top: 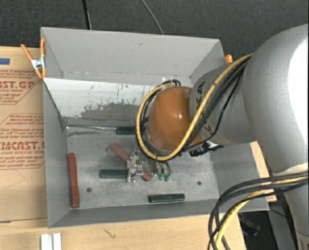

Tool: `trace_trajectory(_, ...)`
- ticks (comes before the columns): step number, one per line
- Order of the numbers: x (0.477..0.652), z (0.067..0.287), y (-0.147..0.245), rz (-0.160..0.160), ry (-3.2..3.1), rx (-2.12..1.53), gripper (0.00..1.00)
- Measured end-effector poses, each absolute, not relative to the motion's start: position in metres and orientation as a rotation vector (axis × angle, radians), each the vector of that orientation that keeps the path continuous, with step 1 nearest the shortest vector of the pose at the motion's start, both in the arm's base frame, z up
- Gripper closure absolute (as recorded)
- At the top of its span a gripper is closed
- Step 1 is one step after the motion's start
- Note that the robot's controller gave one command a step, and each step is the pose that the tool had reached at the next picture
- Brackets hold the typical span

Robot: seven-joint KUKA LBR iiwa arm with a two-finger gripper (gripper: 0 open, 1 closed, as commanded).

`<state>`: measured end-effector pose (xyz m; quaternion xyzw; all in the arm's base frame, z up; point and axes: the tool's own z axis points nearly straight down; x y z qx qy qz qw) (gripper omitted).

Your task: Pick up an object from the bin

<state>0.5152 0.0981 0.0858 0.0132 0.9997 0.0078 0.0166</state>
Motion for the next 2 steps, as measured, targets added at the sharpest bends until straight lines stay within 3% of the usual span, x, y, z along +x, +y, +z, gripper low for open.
trace_trajectory(1,0.515,0.086,0.098,0.024,3.109,0.04,1.0)
trace_trajectory(2,0.508,0.227,0.096,0.002,3.135,-0.093,1.0)
